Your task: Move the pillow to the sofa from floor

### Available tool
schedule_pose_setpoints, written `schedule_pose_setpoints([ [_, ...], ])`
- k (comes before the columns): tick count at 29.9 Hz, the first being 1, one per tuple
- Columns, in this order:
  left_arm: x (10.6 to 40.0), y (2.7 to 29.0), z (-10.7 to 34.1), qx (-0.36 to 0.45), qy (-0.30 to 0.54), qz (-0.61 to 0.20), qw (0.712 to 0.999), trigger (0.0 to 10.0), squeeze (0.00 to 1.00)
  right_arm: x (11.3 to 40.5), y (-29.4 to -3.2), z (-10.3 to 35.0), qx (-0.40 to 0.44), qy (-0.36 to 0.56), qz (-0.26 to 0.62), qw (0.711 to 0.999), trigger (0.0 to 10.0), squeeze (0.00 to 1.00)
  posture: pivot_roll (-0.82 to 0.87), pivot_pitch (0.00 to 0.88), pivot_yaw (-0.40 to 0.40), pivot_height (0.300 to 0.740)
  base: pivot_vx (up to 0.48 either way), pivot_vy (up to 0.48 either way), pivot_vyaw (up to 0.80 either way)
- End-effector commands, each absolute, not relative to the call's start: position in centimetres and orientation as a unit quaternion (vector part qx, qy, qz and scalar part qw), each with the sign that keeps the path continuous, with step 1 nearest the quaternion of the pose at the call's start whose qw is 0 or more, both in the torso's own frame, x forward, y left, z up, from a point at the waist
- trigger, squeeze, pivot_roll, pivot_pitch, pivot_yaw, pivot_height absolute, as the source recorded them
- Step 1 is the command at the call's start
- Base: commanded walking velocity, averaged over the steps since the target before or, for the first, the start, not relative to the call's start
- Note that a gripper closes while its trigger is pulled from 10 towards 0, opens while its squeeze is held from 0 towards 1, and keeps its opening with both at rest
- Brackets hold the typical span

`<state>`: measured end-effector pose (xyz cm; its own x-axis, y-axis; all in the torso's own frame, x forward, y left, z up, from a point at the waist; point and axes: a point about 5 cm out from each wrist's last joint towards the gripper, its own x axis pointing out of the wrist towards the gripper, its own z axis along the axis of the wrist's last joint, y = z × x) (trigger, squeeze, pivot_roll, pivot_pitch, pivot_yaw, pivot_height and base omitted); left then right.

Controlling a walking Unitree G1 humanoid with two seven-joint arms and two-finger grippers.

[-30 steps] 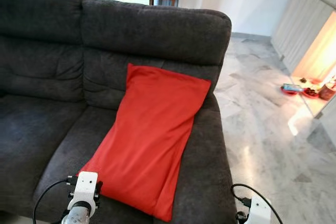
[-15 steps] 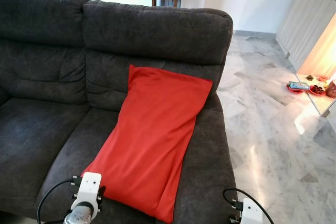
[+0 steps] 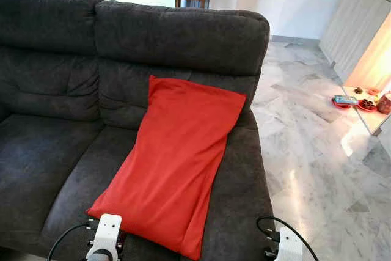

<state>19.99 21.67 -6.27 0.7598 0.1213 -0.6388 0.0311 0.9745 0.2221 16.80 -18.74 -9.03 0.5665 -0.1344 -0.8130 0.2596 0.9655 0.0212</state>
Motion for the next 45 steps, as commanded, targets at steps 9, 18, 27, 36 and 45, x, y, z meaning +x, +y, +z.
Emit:
schedule_pose_setpoints([
  [9,19.3,22.9,-6.5,0.103,0.361,0.046,0.926,10.0,0.00,16.1,-18.6,-9.4,0.070,0.465,-0.110,0.876,10.0,0.00,0.16,0.000,-0.083,0.740,0.000,0.000,0.00],
  [18,19.0,22.8,-6.7,0.096,0.366,0.049,0.924,10.0,0.00,16.1,-18.5,-9.4,0.070,0.464,-0.108,0.877,10.0,0.00,0.16,0.000,-0.082,0.740,-0.225,0.000,0.00],
  [27,19.1,23.6,-6.4,0.097,0.364,0.062,0.924,10.0,0.00,16.4,-18.5,-9.2,0.067,0.463,-0.106,0.877,10.0,0.00,0.16,0.000,-0.082,0.740,-0.265,0.000,0.00],
  [36,19.3,23.3,-6.4,0.091,0.362,0.067,0.925,10.0,0.00,16.7,-18.6,-9.1,0.069,0.460,-0.107,0.879,10.0,0.00,0.16,0.000,-0.085,0.740,-0.271,0.000,0.00],
  [45,19.0,22.9,-6.7,0.084,0.369,0.068,0.923,10.0,0.00,16.8,-19.0,-9.1,0.069,0.460,-0.113,0.878,10.0,0.00,0.16,0.000,-0.097,0.740,-0.273,0.000,0.00],
])
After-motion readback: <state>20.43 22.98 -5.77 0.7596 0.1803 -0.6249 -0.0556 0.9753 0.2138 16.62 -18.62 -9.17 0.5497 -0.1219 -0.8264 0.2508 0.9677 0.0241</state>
